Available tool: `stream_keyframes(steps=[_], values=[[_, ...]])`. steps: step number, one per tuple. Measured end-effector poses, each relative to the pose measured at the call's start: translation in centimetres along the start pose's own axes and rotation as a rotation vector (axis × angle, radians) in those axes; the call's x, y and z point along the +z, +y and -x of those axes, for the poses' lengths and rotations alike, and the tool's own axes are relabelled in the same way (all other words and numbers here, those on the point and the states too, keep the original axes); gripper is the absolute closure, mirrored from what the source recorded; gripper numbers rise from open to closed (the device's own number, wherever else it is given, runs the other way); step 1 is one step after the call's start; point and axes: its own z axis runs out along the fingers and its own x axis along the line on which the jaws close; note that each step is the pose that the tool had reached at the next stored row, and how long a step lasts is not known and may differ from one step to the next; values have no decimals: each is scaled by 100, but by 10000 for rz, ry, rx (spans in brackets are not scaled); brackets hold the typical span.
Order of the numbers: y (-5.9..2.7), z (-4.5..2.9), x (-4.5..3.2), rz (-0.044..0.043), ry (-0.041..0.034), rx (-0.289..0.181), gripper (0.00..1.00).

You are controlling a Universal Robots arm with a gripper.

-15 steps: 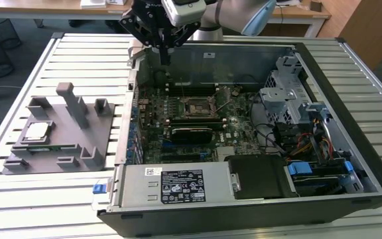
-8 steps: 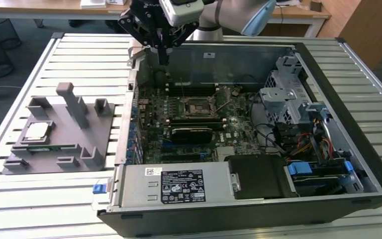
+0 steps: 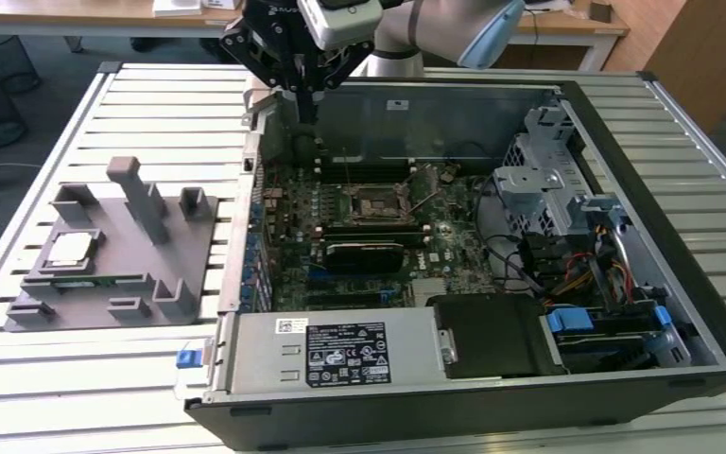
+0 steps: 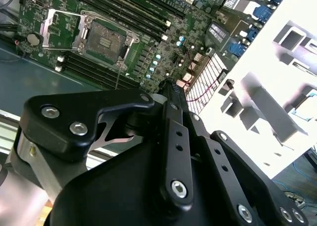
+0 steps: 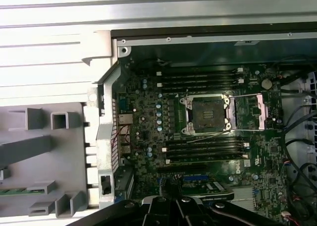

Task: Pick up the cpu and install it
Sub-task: 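Reach for the cpu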

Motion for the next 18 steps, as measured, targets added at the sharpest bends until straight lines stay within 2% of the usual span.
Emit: stream_keyframes(steps=[18], values=[[-5, -65, -2, 0, 0, 0, 89]])
